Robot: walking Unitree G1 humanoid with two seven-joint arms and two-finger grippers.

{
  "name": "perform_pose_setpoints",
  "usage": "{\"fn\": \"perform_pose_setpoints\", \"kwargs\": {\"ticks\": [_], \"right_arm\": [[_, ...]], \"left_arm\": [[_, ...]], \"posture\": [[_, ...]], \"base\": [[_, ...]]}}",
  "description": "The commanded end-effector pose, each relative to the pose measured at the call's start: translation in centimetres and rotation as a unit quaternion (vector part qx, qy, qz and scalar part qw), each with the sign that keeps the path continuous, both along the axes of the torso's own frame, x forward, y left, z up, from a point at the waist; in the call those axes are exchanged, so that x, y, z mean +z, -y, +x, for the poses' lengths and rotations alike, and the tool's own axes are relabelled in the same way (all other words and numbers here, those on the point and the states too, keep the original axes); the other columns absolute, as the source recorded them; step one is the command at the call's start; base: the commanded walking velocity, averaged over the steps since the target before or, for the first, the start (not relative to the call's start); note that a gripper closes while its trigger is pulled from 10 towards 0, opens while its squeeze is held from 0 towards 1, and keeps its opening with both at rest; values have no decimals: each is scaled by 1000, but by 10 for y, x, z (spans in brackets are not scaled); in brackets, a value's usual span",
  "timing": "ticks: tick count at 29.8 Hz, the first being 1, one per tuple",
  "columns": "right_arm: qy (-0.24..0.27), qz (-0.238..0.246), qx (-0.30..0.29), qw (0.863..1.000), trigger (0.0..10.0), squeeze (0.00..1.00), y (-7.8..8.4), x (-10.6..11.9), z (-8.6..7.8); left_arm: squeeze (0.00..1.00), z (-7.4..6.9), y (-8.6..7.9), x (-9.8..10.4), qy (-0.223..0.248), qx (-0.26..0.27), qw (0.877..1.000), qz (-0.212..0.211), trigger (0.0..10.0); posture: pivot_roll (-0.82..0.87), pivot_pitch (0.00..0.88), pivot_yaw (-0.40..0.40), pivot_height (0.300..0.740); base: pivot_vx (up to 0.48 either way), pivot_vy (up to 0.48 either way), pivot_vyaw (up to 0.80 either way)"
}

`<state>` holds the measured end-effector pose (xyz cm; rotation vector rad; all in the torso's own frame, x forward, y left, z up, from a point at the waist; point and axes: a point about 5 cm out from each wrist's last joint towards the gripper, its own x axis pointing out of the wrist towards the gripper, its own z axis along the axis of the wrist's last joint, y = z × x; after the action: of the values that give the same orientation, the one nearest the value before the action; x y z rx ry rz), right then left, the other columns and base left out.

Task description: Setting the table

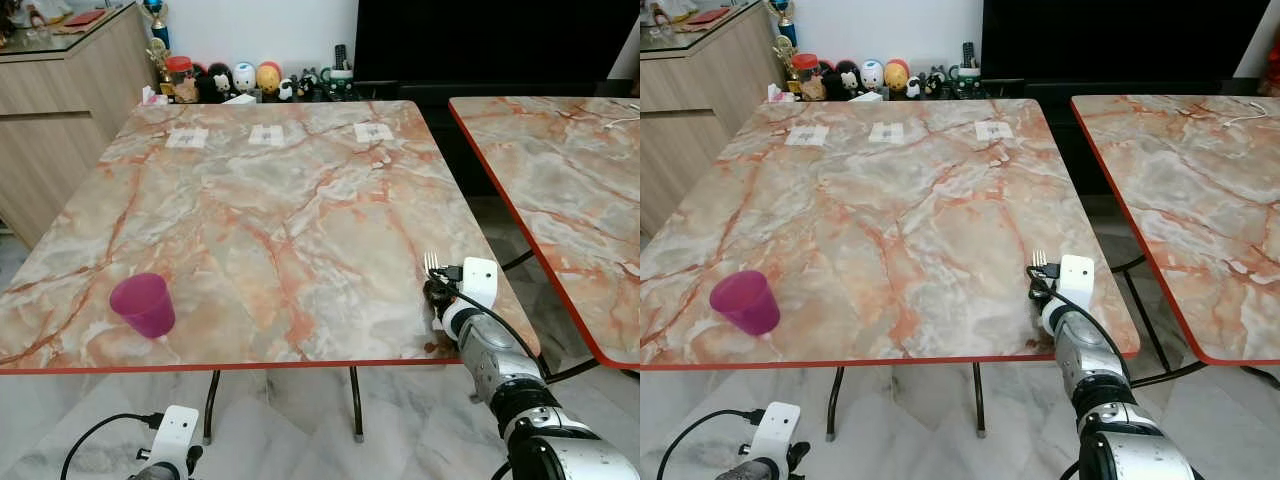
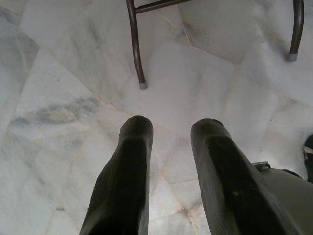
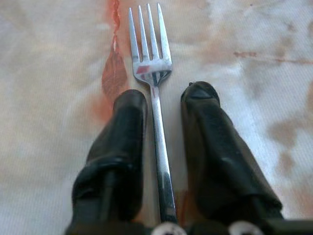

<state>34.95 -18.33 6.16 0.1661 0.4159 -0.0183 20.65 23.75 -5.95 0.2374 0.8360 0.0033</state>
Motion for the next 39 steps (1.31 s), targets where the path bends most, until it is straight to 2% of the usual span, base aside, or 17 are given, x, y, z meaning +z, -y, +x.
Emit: {"fn": "perform_pose_setpoints", "kwargs": {"ticks": [1, 6, 20, 27, 28, 31, 32, 33, 35, 36, 37, 38, 39], "right_arm": [[-13, 0, 10, 1000, 0, 0, -5, -5, -2], [-11, 1, 18, 1000, 0, 0, -10, -7, -3], [-1, -13, 16, 1000, 0, 0, -11, -6, -3], [90, -35, -7, 995, 0, 0, -9, 13, 2], [117, -46, -7, 992, 0, 0, -10, 19, 3], [144, -49, -14, 988, 0, 0, -11, 24, 2], [157, -49, -16, 986, 1686, 0, -12, 27, 1], [176, -47, -32, 983, 10000, 0, -11, 31, -1], [209, -41, -49, 976, 10000, 0, -11, 38, -4], [209, -41, -49, 976, 10000, 0, -11, 38, -4], [241, -49, -52, 968, 10000, 0, -11, 46, -6], [241, -49, -52, 968, 10000, 0, -11, 46, -6], [267, -44, -62, 961, 10000, 0, -12, 54, -9]], "left_arm": [[0, -4, -2, -2, -9, 4, 1000, -1, 10000], [0, -4, -2, -2, -11, 3, 1000, -1, 10000], [0, -4, 0, -3, -11, 4, 1000, -2, 10000], [0, -5, 0, -3, -12, 4, 1000, -1, 10000], [0, -5, 0, -3, -12, 5, 1000, -1, 10000], [0, -5, 0, -4, -12, 5, 1000, -1, 10000], [0, -5, 0, -4, -12, 5, 1000, -1, 10000], [0, -6, 0, -4, -13, 5, 1000, -1, 10000], [0, -7, 0, -4, -15, 4, 1000, -1, 10000], [0, -7, 0, -4, -15, 4, 1000, -1, 10000], [0, -7, 1, -5, -16, 2, 1000, -1, 10000], [0, -7, 1, -5, -16, 2, 1000, -1, 10000], [0, -8, 1, -5, -17, 1, 1000, -1, 10000]], "posture": [[65, 16, -3, 740], [65, 15, -4, 740], [64, 11, -6, 740], [62, 10, -8, 740], [64, 11, -10, 740], [63, 10, -11, 740], [63, 10, -11, 740], [62, 10, -11, 740], [60, 7, -10, 740], [60, 7, -10, 740], [58, 3, -10, 740], [58, 3, -10, 740], [57, 0, -11, 740]], "base": [[0, 0, 0], [0, 0, 0], [0, 0, 0], [0, 0, 0], [0, 0, 0], [0, 0, 0], [0, 0, 0], [0, 0, 0], [0, 0, 0], [0, 0, 0], [0, 0, 0], [0, 0, 0], [0, 0, 0]]}}
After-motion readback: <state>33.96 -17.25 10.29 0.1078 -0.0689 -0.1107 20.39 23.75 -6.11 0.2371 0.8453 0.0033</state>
